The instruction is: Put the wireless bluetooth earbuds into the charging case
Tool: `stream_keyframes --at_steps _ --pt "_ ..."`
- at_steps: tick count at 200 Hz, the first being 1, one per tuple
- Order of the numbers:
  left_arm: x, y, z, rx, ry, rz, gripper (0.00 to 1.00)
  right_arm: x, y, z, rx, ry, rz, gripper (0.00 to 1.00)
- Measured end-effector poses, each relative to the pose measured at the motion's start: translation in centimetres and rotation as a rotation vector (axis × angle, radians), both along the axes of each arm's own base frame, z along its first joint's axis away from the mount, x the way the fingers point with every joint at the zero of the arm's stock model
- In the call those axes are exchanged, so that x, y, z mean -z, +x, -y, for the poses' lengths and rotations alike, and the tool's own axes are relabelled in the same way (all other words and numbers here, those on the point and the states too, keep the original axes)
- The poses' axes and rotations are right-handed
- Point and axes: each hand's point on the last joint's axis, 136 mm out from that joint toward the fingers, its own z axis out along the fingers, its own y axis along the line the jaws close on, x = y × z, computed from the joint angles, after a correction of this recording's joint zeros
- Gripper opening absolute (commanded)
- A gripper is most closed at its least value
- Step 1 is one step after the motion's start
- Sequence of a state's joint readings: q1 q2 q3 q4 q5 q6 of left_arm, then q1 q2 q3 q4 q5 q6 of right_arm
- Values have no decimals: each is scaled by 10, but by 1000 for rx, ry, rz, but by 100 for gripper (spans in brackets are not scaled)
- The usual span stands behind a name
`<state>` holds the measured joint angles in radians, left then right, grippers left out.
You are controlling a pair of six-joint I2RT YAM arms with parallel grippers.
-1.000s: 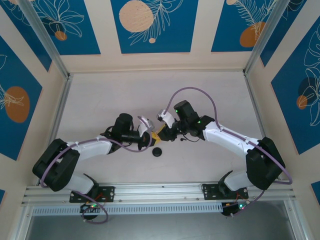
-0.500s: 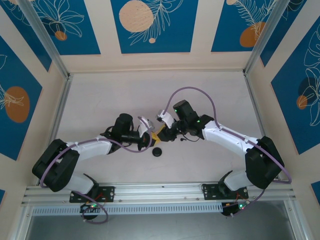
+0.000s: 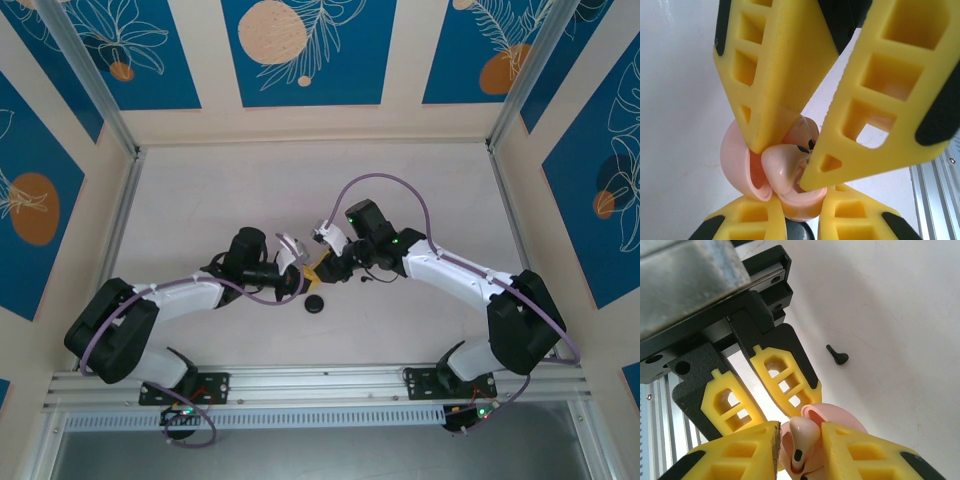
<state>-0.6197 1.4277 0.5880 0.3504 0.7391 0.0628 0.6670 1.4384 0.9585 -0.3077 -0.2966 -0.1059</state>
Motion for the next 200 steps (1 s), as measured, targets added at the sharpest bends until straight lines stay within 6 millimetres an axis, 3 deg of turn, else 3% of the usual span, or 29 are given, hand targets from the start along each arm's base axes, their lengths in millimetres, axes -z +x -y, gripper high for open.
stream_keyframes --at_steps 102,200 --pt "-1 -2 2 7 -3 4 13 -2 0 9 2 44 -34 18" --pt "-6 -4 5 25 -23 12 13 -7 -5 15 -27 94 -43 23"
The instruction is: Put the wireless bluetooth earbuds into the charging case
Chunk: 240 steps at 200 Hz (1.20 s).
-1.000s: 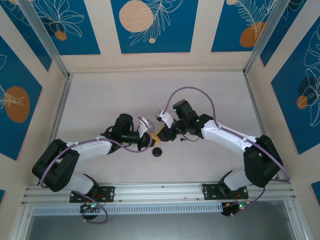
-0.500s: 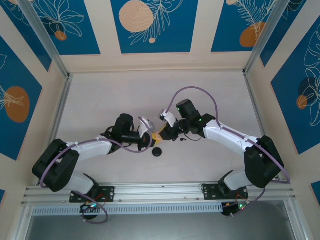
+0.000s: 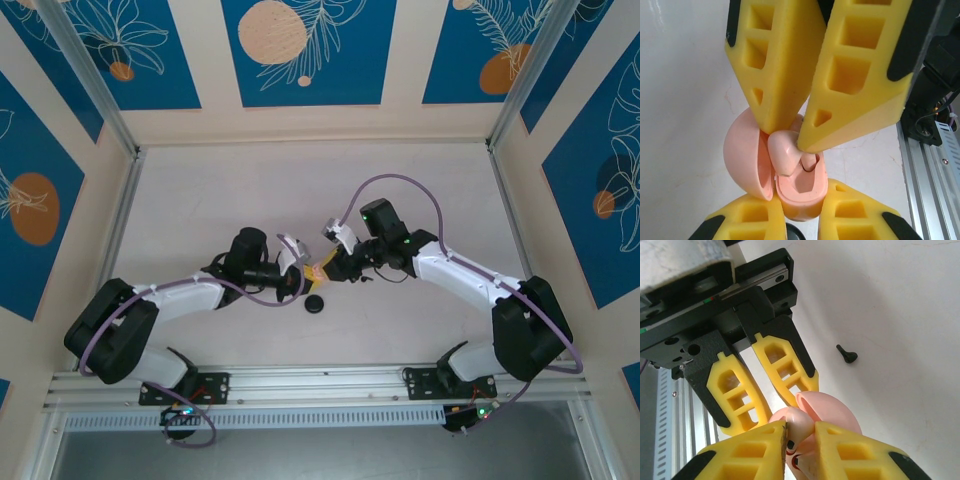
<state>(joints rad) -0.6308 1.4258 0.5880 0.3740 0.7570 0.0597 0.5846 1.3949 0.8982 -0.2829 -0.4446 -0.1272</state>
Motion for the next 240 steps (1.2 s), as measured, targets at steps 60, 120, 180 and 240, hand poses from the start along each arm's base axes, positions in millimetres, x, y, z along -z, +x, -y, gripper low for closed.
stream_keyframes --at_steps 60,120,180,240 --pt "-1 -1 0 4 -1 0 13 1 -3 1 -15 -2 -8 28" --pt "-1 -3 -1 6 6 0 13 -1 -5 0 -21 7 -19 29" --pt "-11 -4 -3 14 31 127 13 -25 -3 9 58 27 -11 29" --pt "4 -1 -8 -1 138 195 13 -29 0 15 145 14 -44 28"
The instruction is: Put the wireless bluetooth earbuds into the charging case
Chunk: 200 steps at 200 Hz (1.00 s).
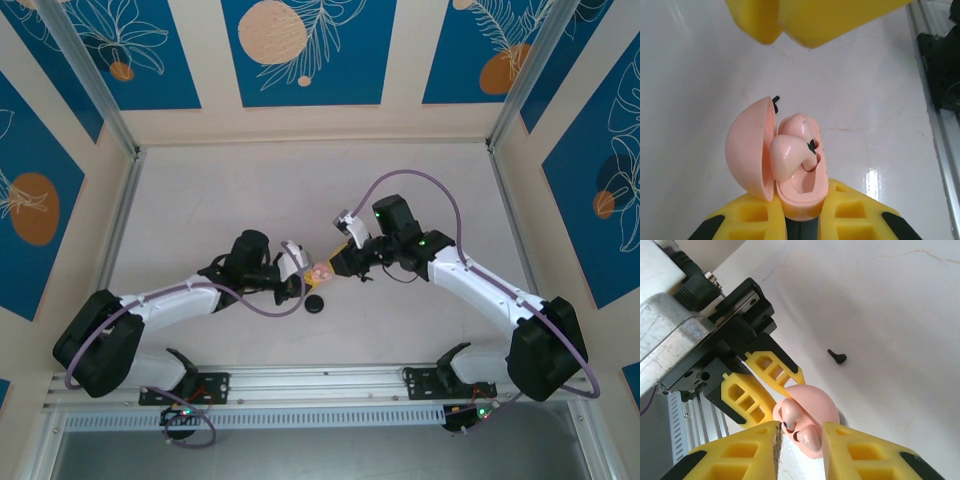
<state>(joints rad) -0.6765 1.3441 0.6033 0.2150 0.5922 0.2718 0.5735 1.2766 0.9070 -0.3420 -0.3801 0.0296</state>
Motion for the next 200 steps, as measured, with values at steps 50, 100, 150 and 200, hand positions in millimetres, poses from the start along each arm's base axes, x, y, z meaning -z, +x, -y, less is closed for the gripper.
stream_keyframes --at_steps 50,100,150,200 --pt "6 4 -3 -21 57 30 13 12 -8 -7 7 -37 -53 28" --pt "6 5 -2 -19 61 38 13 19 -7 -7 20 -54 -76 28" --pt "10 0 5 24 34 0 13 7 6 19 102 40 -61 30" --pt "-4 -12 17 97 -50 -22 13 -11 15 42 128 214 -130 42"
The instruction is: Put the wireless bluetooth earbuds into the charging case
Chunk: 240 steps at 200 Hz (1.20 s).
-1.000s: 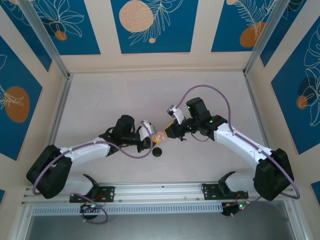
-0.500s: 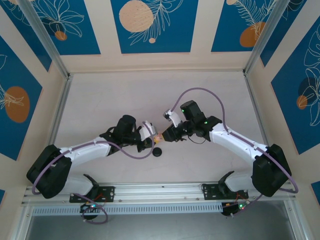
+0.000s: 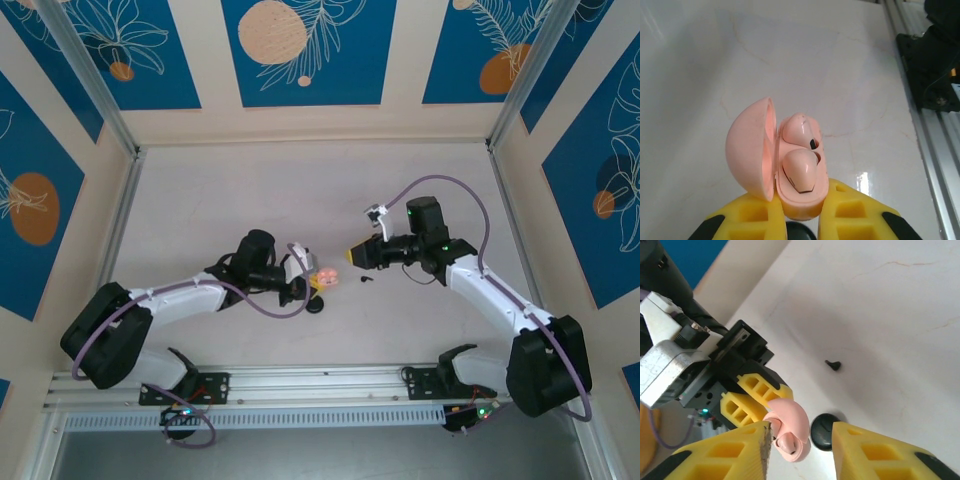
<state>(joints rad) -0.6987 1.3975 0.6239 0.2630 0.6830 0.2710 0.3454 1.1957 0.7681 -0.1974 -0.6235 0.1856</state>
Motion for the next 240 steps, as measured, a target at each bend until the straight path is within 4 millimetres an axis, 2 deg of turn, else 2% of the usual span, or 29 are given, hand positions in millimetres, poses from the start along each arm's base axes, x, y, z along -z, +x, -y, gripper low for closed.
stream_keyframes --at_steps 28,59,139,206,240 --pt "-6 -3 4 23 -30 2 13 -4 -7 -6 -52 58 -44 48" --pt "-10 -5 6 30 -46 -1 13 5 -11 -10 -95 83 -111 53" --pt "-12 -5 8 36 -60 -2 13 26 -23 -25 -191 108 -255 55" --pt "-13 -6 9 40 -61 -1 13 16 -31 -29 -245 140 -249 51" --pt "-11 -5 9 32 -55 -1 13 -11 -39 -20 -251 185 -152 47"
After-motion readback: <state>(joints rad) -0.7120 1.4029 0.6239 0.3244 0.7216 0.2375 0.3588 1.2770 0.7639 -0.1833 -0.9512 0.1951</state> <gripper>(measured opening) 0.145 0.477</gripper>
